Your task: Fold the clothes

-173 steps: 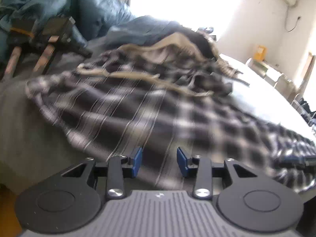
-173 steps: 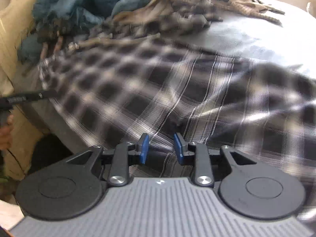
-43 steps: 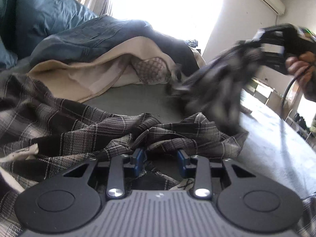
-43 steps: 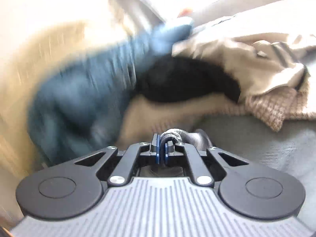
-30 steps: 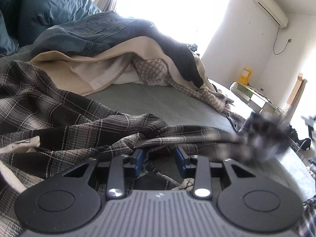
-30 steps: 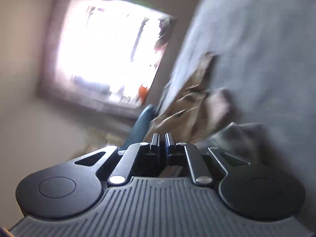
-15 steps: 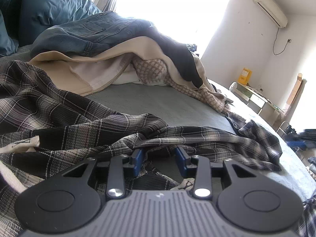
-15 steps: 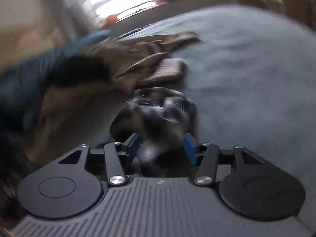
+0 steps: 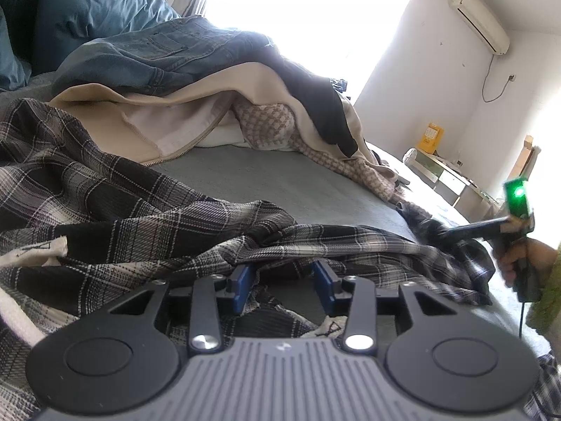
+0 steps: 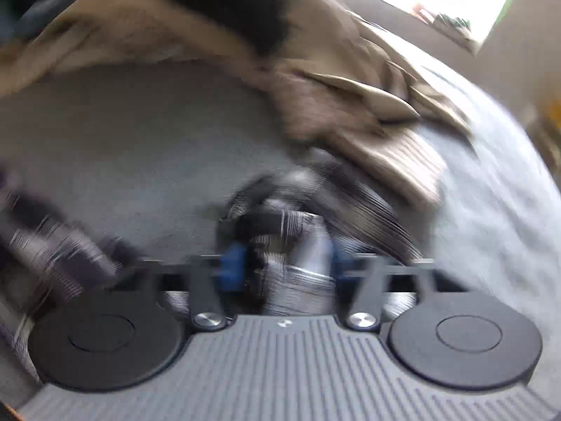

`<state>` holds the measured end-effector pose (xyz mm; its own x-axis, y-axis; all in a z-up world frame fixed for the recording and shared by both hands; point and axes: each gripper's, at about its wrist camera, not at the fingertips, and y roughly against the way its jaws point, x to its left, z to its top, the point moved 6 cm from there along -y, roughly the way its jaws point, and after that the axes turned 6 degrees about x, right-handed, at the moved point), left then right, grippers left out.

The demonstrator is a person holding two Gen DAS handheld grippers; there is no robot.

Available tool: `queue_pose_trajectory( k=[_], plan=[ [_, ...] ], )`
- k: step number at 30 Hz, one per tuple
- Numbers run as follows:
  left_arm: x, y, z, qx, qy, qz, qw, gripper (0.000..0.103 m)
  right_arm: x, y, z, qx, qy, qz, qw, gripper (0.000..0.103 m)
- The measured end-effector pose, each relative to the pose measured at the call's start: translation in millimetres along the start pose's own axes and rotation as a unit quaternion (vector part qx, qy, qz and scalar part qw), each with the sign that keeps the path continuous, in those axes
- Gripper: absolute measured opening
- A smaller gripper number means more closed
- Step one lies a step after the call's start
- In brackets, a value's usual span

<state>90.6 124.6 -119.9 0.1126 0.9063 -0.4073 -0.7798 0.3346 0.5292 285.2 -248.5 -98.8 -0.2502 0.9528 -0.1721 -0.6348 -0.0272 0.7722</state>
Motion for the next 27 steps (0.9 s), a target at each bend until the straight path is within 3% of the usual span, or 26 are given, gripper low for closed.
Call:
queue_pose_trajectory(
  k=[2,4,6,8,11,12,14,17,19,21,22,23,24,25,27],
  plan=[
    [0,0,0,0.000,0.000,0.000,1.0000,0.041,-40,19,-2,-0.032,-0.092,0.016,0.995,0.011],
    [0,0,-1,0.000,0.000,0.000,1.0000,0.041,-89,42,-14,-0.070,-0.207,0.044,0.975,0.011],
    [-1,1,-1,0.000,-0.001,0.001,1.0000,0.041,-140,59,-40,-0.104,-0.325,0.048,0.939,0.011],
    [-1,1,-1,-0.001,-0.002,0.002,1.0000,0.041,-187,62,-80,-0.121,-0.432,0.052,0.892,0.015],
    [-1,0,0,0.000,-0.003,0.002,1.0000,0.041,-233,49,-147,-0.095,-0.576,0.081,0.808,0.016],
    [-1,0,0,0.000,-0.002,0.001,1.0000,0.041,-241,48,-164,-0.086,-0.603,0.075,0.790,0.017],
    [-1,0,0,0.000,-0.001,0.001,1.0000,0.041,-249,58,-188,-0.085,-0.621,0.045,0.778,0.018],
    [-1,1,-1,-0.001,-0.001,0.001,1.0000,0.041,-235,81,-181,-0.082,-0.567,0.012,0.820,0.018],
    [-1,1,-1,-0.001,-0.001,0.001,1.0000,0.041,-206,100,-161,-0.077,-0.470,0.006,0.879,0.022],
    [-1,0,-1,-0.001,-0.001,0.000,1.0000,0.041,-157,115,-134,-0.073,-0.324,0.019,0.943,0.031],
    [-1,0,0,-0.002,-0.001,0.000,1.0000,0.041,-126,120,-124,-0.069,-0.237,0.024,0.969,0.035],
    [-1,0,0,-0.002,-0.001,0.001,1.0000,0.041,-98,121,-119,-0.065,-0.151,0.013,0.986,0.040],
    [-1,0,0,-0.002,-0.001,0.000,1.0000,0.041,-69,121,-114,-0.060,-0.065,-0.001,0.996,0.041],
    [-1,1,0,-0.003,-0.001,0.000,1.0000,0.041,-41,121,-110,-0.055,0.021,-0.015,0.998,0.041],
    [0,1,0,-0.003,0.001,-0.001,1.0000,0.041,-3,114,-108,-0.036,0.141,-0.035,0.989,0.041]
  ],
)
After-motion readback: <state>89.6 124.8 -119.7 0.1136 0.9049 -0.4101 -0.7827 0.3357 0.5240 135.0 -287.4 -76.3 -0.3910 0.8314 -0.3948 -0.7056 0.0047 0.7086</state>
